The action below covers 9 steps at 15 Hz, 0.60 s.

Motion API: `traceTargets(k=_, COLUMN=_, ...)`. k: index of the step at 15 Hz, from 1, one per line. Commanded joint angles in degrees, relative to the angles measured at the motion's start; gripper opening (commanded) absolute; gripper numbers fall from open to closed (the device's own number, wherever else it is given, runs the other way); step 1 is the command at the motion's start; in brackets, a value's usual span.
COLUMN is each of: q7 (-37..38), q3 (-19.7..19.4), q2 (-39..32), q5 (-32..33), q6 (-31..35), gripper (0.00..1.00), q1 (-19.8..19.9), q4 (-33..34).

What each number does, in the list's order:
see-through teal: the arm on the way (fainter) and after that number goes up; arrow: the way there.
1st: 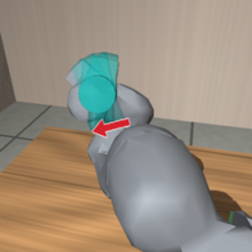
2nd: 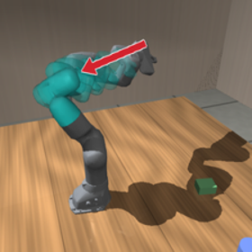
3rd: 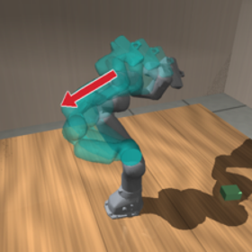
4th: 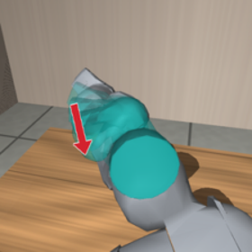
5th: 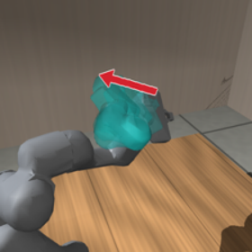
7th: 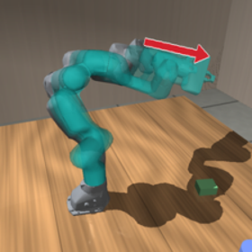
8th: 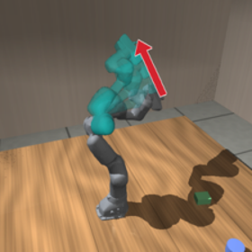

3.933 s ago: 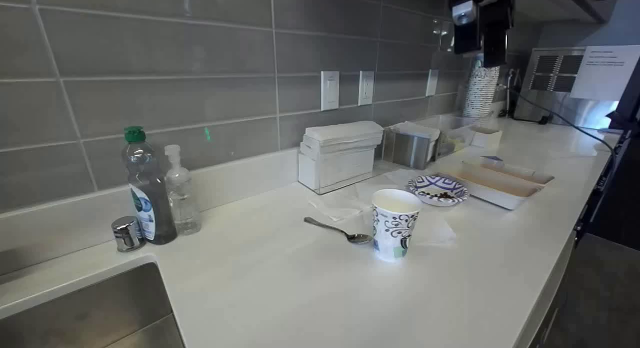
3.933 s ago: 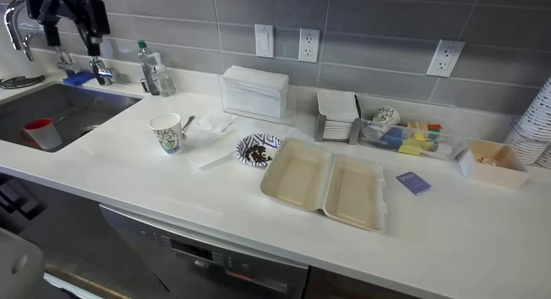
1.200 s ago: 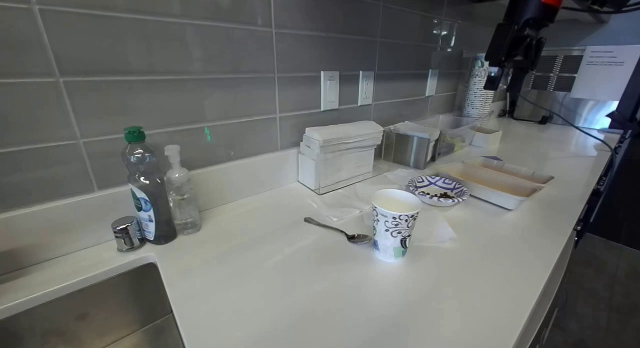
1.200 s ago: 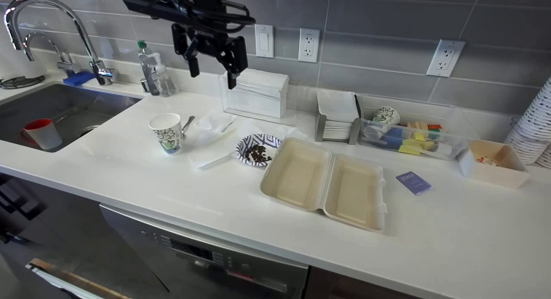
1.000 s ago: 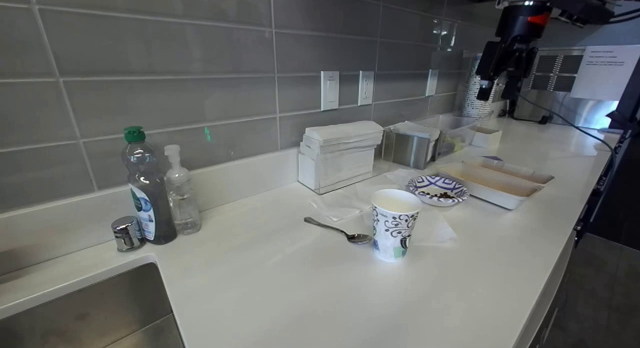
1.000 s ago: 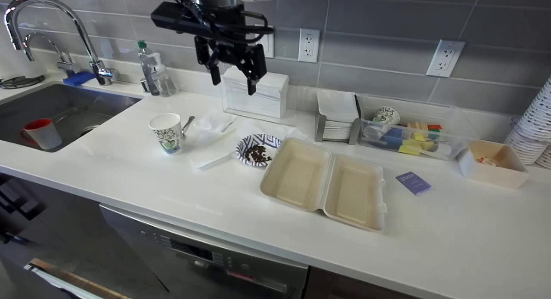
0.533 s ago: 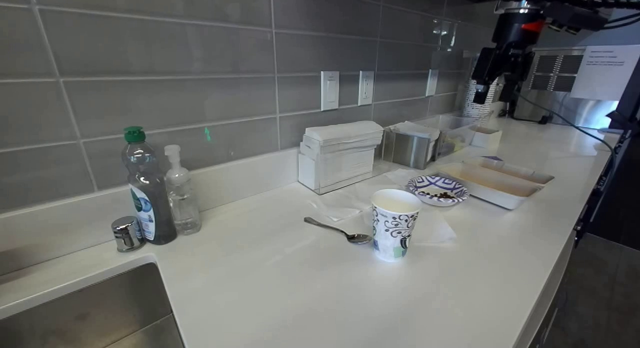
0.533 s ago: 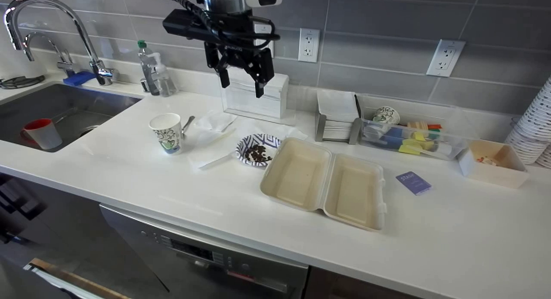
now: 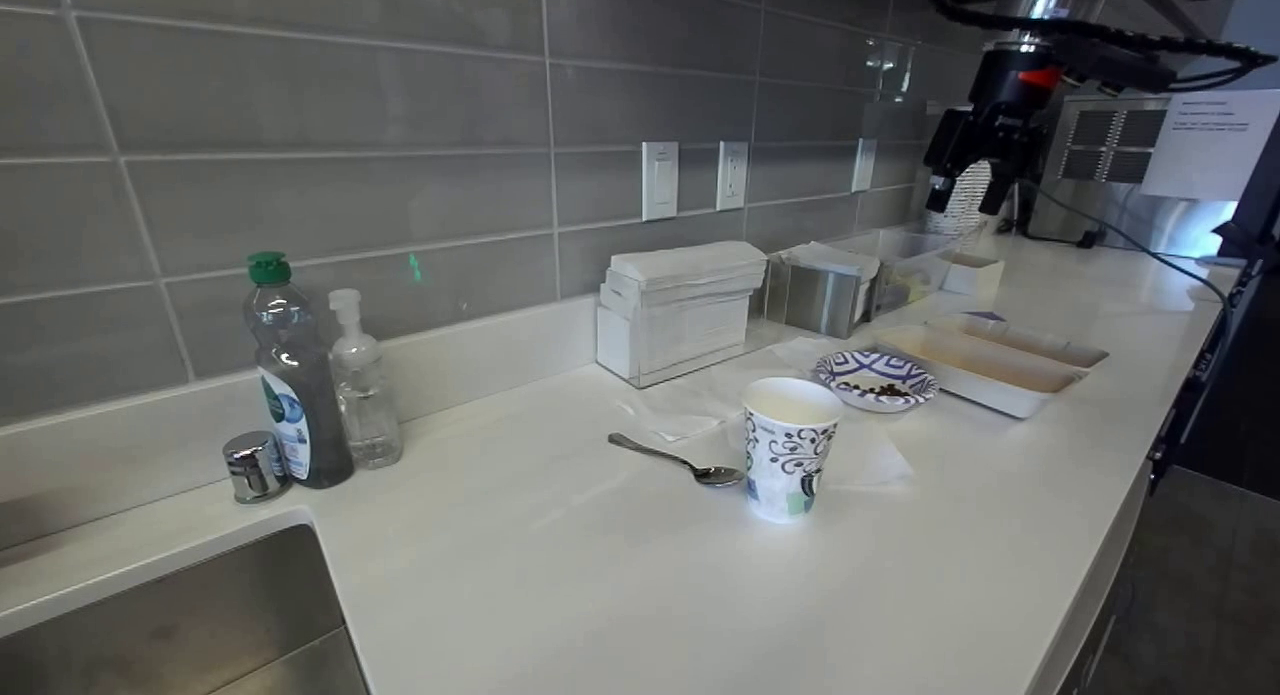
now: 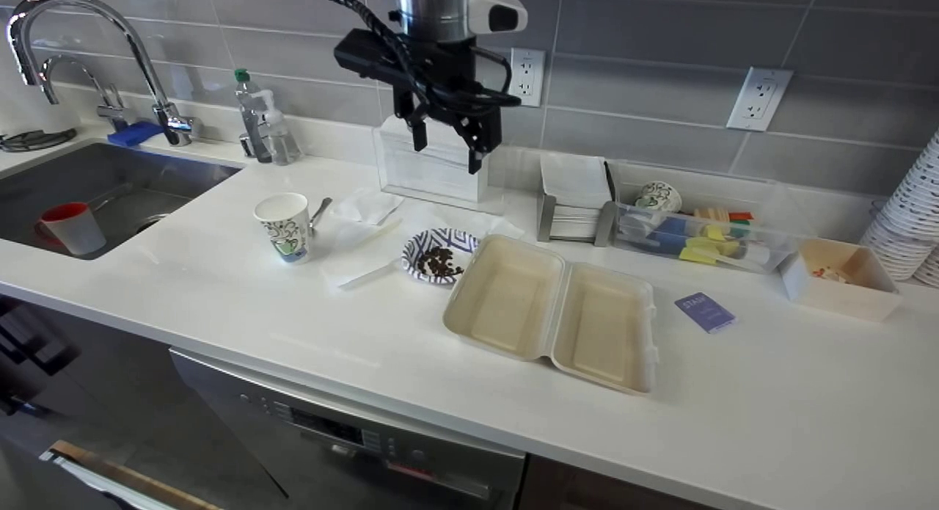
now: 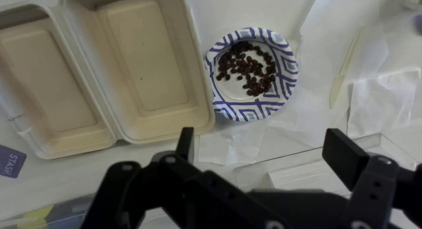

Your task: Take the tissue paper out of the dispenser and put it into the take-away food container

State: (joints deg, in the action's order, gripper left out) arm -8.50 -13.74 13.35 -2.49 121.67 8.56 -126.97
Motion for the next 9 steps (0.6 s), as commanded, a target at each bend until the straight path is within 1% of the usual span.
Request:
traceTargets(k=1, q7=-4.0, q3=-2.2, q2=-10.7, q5=-7.2, q6=1.5, gripper=1.00, q1=0.5, q4=8.9)
traceTargets(k=3, q7=-4.7, q3=-2.5, q2=-16.2, q5=-10.9, q6=0.9, gripper=1.00, q1=1.3, q4=14.3)
traceTargets(k=7, q7=-3.0, q3=-0.9, q2=-26.3, q5=-13.9, q6=0.3, gripper=1.00, q1=3.8, q4=25.9)
traceTargets(k=9, q7=-2.2, q3=-0.3, q2=-31.2, q5=-13.5, q6=3.8, gripper=1.00, q1=5.1, q4=31.0)
